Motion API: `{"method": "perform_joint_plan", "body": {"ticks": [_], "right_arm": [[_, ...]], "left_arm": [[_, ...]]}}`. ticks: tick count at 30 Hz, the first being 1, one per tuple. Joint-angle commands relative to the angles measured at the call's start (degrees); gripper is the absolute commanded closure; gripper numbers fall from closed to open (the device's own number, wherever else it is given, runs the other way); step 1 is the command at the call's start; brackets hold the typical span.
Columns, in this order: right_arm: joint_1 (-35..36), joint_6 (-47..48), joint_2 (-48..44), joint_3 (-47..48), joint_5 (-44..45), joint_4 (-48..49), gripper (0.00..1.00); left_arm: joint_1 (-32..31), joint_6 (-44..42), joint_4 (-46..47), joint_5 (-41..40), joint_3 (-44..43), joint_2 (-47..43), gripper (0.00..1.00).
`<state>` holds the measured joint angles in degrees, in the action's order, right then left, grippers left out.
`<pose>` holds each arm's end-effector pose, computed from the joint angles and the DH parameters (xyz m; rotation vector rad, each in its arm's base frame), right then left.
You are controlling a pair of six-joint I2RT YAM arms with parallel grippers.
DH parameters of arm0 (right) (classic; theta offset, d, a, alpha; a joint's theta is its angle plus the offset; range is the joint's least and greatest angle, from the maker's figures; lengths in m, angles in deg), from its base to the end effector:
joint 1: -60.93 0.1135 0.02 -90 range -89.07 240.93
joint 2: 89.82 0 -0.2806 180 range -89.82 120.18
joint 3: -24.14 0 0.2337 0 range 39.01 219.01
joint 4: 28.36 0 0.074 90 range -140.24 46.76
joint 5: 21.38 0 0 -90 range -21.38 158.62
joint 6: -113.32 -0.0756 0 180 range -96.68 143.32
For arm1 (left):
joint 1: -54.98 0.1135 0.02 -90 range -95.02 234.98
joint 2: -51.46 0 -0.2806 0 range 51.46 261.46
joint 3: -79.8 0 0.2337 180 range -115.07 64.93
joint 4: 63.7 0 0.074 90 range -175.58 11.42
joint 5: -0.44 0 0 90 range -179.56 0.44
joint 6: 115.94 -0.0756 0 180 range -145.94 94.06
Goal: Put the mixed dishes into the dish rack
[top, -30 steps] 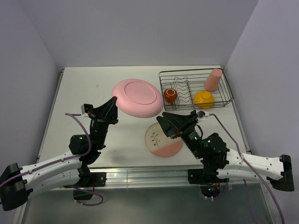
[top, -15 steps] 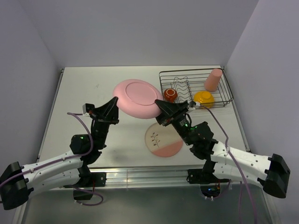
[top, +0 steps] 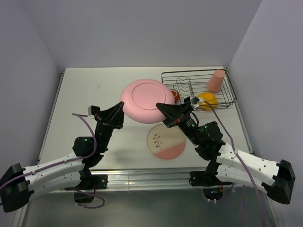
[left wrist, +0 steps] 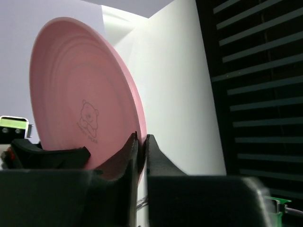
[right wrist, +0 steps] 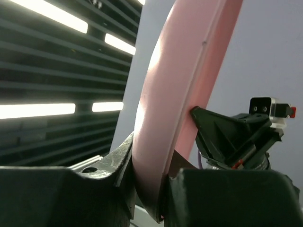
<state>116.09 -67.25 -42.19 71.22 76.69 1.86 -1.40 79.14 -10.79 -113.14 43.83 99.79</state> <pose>0.1195 0.1531 0.3922 0.5619 1.2258 2.1732 0.1196 -0.1253 0.3662 -0.9308 0.8168 -2.3795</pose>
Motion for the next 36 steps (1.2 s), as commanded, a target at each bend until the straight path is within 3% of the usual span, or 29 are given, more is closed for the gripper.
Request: {"method": "perform_joint_plan", "body": {"ticks": [1,4,5,7,12,16,18,19,23,26,30,32,36], "right_arm": [[-1.1,4.9,-4.8,1.4,0.8,-3.3,1.00],[-2.3,6.5,-8.3,3.6,1.6,-13.1,1.00],[-2.9,7.2,-9.1,4.3,2.0,-15.8,1.00],[-4.5,8.4,-11.0,6.1,2.6,-23.4,1.00],[-7.3,11.9,-13.7,9.8,5.3,-38.3,1.00],[-10.5,16.3,-10.2,23.2,7.5,-54.5,1.00],[-11.9,17.9,-8.0,28.1,8.0,-62.5,1.00],[-13.0,17.9,-5.1,33.1,7.7,-65.5,1.00],[-24.2,18.1,2.7,43.6,0.4,-75.0,1.00],[-30.0,18.8,9.7,50.6,-6.1,-80.1,1.00],[-37.0,20.0,18.1,57.8,-9.7,-86.8,1.00],[-39.2,18.9,22.5,61.5,-11.2,-88.2,1.00],[-41.8,17.1,32.1,75.2,-12.1,-100.5,1.00]], "left_arm": [[0.3,1.8,1.6,1.1,1.1,-1.1,0.68],[0.2,-0.1,-1.4,1.7,2.5,-3.2,0.27],[0.2,-0.7,-4.7,1.9,3.0,-5.1,0.09],[0.2,-3.6,-7.7,2.2,3.3,-8.5,0.01],[0.3,-9.7,-27.7,2.4,-0.9,-16.2,0.01],[0.2,-16.7,-57.9,0.6,-9.7,-17.3,0.01],[0.2,-19.9,-64.9,-1.5,-16.1,-14.1,0.01],[0.3,-23.7,-73.1,-2.7,-18.8,-12.5,0.01],[0.3,-34.0,-86.8,-9.5,-34.6,-0.6,0.01],[0.3,-41.7,-91.4,-16.4,-39.3,3.9,0.01],[0.3,-47.6,-92.8,-22.2,-38.7,5.9,0.01],[0.3,-48.0,-94.4,-22.6,-38.8,6.7,0.01],[0.3,-47.2,-99.8,-19.5,-40.9,8.8,0.01]]}}
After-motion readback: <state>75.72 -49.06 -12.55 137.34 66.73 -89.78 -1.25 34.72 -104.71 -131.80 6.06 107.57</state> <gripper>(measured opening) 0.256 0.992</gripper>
